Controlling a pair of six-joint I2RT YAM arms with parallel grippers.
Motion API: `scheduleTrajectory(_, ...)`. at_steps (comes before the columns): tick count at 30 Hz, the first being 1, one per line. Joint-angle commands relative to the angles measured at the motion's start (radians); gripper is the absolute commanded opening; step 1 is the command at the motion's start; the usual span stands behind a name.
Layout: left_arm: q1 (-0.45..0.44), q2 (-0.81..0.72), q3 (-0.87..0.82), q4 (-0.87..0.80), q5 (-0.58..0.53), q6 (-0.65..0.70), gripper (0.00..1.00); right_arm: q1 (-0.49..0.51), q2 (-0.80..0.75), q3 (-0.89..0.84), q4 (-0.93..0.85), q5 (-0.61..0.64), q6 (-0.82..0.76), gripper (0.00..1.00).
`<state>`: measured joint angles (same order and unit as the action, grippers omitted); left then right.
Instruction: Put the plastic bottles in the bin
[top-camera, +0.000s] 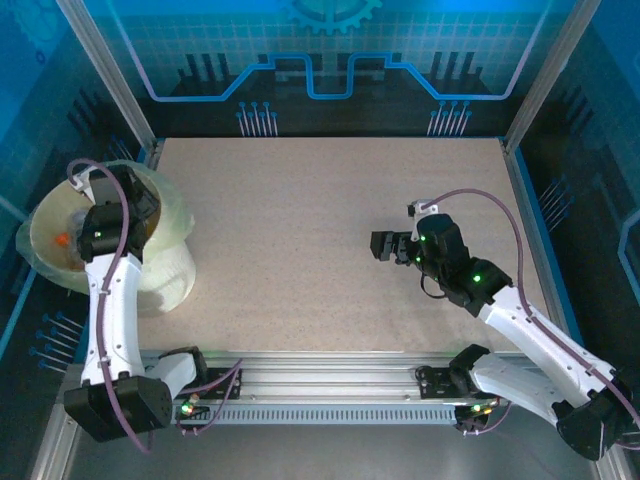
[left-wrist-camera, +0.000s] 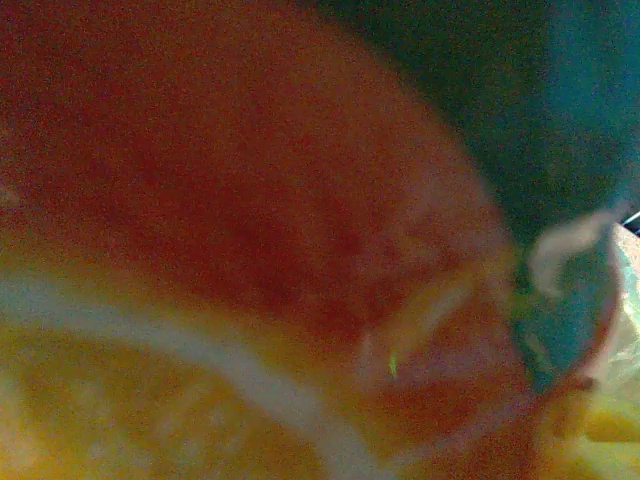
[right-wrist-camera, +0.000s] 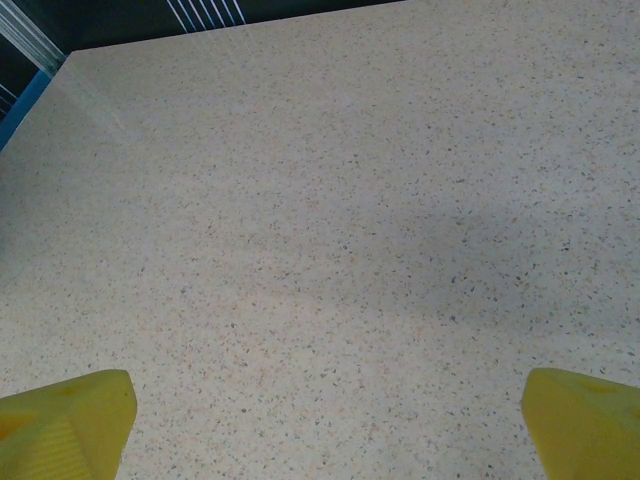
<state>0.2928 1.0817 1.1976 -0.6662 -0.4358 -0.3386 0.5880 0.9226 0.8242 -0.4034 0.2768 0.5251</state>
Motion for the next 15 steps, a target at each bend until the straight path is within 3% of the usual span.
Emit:
scheduleTrajectory(1, 0.012, 0.021, 0.062, -0.105, 0.013, -0.018, 0.82, -0.014, -0.008, -0.012, -0.004, 0.013, 0.014, 1.0)
scheduleTrajectory(11, 0.012, -0.014, 0.29, -0.202, 0.018, -0.017, 0.99, -0.019, 0.023, 0.002, 0.01, 0.005, 0.013, 1.0)
scheduleTrajectory(15, 0.013, 0.01, 0.333, -0.212, 0.103, -0.019, 0.99, -0.019, 0.049, 0.021, 0.011, -0.01, 0.016, 1.0)
